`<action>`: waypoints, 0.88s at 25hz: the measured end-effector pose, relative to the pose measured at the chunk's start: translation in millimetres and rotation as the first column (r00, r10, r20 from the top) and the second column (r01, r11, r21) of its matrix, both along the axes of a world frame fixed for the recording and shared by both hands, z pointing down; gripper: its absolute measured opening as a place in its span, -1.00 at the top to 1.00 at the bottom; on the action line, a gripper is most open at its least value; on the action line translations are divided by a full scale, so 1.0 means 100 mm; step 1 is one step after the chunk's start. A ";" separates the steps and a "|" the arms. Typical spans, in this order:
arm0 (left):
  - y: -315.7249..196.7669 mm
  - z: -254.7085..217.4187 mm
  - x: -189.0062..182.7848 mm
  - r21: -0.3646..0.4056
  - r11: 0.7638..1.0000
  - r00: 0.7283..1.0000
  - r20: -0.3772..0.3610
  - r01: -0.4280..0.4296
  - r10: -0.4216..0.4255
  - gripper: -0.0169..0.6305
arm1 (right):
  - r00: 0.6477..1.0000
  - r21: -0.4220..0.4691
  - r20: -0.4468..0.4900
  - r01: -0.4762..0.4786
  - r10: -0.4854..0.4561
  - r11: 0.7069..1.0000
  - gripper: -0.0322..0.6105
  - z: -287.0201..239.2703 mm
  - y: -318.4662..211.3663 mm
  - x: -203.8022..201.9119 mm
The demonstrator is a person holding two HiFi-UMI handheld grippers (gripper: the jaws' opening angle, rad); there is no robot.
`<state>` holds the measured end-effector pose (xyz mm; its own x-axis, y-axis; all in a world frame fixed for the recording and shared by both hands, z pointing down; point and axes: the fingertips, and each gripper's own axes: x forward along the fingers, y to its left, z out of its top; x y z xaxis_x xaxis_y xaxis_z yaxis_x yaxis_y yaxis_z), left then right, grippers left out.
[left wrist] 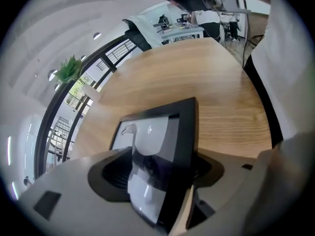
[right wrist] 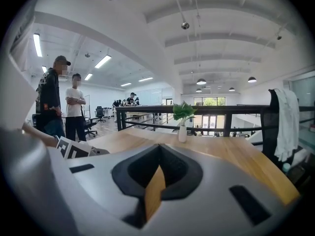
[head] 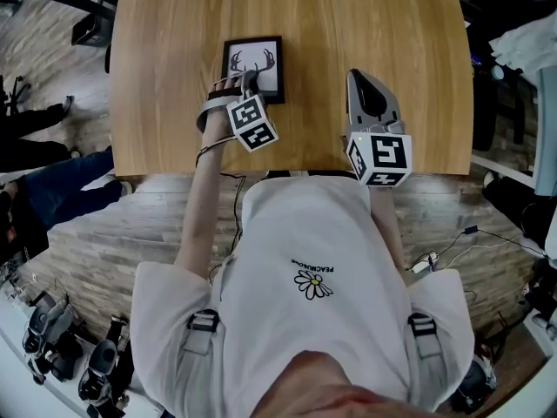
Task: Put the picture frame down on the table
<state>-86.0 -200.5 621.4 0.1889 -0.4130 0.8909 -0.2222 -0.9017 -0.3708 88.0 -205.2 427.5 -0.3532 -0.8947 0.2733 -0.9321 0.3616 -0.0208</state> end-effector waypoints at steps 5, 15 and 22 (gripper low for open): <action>0.07 0.06 0.02 -0.078 0.997 0.999 -0.043 -0.014 0.011 -0.10 | 0.999 -0.010 0.021 0.027 -0.027 1.000 0.87 0.01 0.01 -0.05; 0.20 0.20 0.03 -0.265 0.961 0.997 -0.038 -0.081 0.074 -0.21 | 0.999 -0.036 0.017 0.031 -0.030 0.999 0.87 0.09 0.04 -0.06; 0.24 0.26 0.00 -0.356 0.934 0.998 -0.054 -0.039 0.021 -0.20 | 1.000 -0.044 0.011 0.021 -0.021 0.999 0.86 0.11 0.05 -0.03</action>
<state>-85.7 -176.5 647.6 0.2434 -0.0627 0.9679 -0.2023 -0.9792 -0.0125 84.8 -199.9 438.3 -0.3750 -0.8740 0.3090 -0.9239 0.3798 -0.0469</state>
